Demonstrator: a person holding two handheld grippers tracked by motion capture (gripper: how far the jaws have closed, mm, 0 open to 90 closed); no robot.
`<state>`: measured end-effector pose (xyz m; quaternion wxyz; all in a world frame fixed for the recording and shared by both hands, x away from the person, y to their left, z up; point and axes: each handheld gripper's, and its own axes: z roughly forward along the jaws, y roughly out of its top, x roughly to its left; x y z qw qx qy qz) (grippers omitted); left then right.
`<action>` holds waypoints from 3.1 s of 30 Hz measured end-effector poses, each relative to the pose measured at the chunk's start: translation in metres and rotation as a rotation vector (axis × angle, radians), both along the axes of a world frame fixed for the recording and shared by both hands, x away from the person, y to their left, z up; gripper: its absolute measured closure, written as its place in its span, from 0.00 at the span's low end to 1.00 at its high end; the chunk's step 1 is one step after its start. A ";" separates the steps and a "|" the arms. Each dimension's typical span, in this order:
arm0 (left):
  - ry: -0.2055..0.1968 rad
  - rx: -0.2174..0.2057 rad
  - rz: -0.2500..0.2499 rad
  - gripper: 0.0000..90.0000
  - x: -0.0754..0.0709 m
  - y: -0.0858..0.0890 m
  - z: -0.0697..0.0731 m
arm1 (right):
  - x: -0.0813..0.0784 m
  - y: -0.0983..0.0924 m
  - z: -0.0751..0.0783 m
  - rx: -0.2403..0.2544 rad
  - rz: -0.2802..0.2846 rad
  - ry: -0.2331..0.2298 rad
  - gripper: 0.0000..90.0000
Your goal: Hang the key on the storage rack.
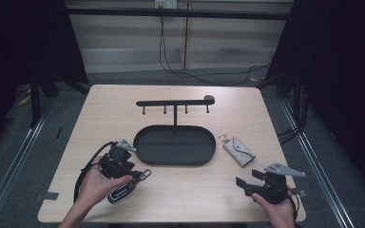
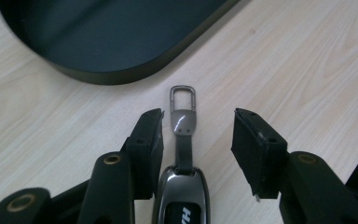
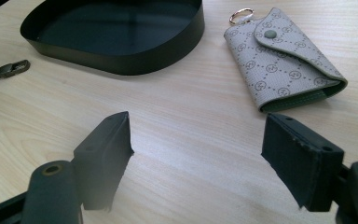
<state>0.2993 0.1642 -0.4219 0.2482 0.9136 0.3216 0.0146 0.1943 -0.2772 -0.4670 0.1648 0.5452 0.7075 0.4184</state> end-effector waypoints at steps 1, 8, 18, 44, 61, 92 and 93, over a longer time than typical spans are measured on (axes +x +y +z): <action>0.000 0.014 -0.010 0.60 0.002 -0.004 -0.001 | 0.000 0.000 0.000 -0.004 0.002 -0.001 0.27; 0.052 0.088 -0.035 0.62 0.011 -0.020 -0.005 | 0.001 0.001 -0.001 -0.004 0.011 0.010 0.27; 0.099 0.148 -0.045 0.63 0.020 -0.024 -0.016 | 0.003 0.002 -0.002 -0.009 0.018 0.023 0.27; 0.162 0.258 -0.102 0.70 0.035 -0.037 -0.043 | 0.004 0.002 -0.003 -0.008 0.019 0.027 0.26; 0.133 0.347 -0.122 0.78 0.032 -0.051 -0.042 | 0.004 0.002 -0.003 -0.006 0.021 0.031 0.25; 0.166 0.305 -0.103 0.78 0.036 -0.043 -0.016 | 0.005 0.001 -0.004 0.003 0.011 0.036 0.24; 0.160 0.307 -0.099 0.78 0.036 -0.042 -0.014 | 0.005 0.001 -0.004 0.003 0.011 0.036 0.24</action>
